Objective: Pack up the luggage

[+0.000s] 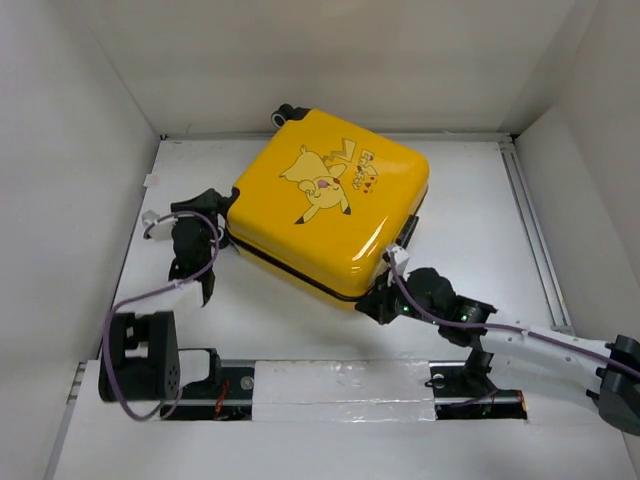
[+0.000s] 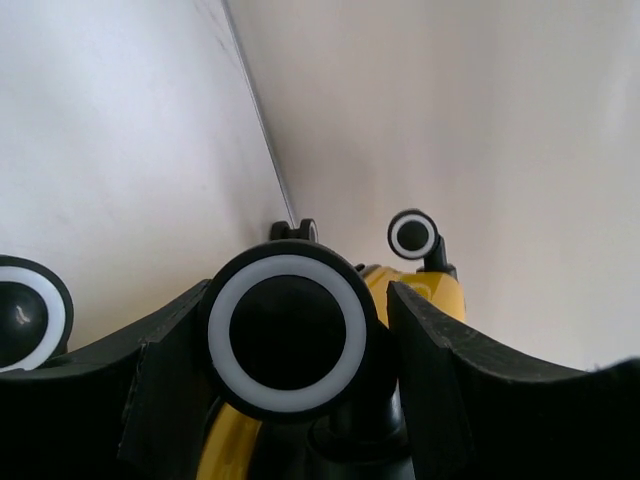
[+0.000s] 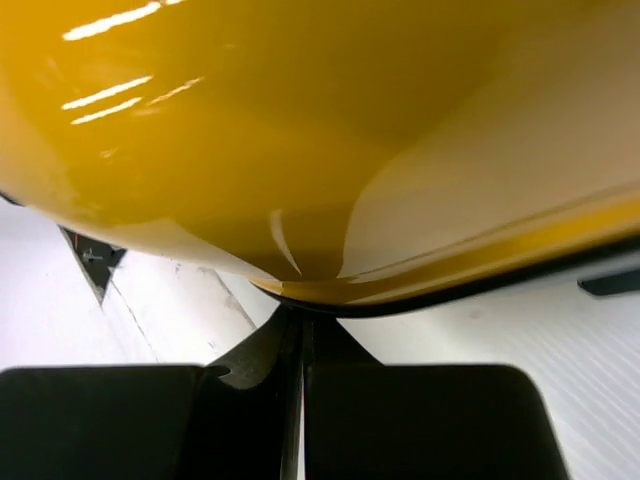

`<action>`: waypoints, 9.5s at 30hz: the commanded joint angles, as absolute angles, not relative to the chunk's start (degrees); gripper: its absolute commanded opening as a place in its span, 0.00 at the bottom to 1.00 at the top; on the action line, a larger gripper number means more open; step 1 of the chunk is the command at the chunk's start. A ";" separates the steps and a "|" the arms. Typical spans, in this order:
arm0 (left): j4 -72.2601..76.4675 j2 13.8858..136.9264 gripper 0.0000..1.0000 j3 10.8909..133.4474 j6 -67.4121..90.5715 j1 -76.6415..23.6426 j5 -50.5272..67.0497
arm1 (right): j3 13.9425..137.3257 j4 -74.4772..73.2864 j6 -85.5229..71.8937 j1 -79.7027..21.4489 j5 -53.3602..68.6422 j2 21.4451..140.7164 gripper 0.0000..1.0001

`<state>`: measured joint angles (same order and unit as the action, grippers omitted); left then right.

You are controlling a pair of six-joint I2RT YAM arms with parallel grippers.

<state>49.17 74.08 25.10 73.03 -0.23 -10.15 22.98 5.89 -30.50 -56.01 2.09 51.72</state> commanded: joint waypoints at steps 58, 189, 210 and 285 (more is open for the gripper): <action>37.81 50.98 0.00 20.92 49.49 -44.38 -23.11 | 34.09 8.97 -18.72 -34.72 26.54 42.72 0.00; 35.51 55.01 0.00 22.31 49.83 -52.90 -30.50 | 33.13 23.54 -23.38 -52.54 17.67 68.96 0.00; 31.06 63.11 0.68 31.89 44.66 -60.29 -26.77 | 29.89 30.85 -24.96 -59.68 2.82 69.63 0.00; 40.10 53.99 0.00 15.92 56.17 -26.62 -14.32 | 40.97 15.11 -23.55 -25.14 24.51 55.72 0.00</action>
<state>46.52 59.66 19.07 57.56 -16.73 -27.18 33.01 -8.82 -18.76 -25.63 19.49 57.28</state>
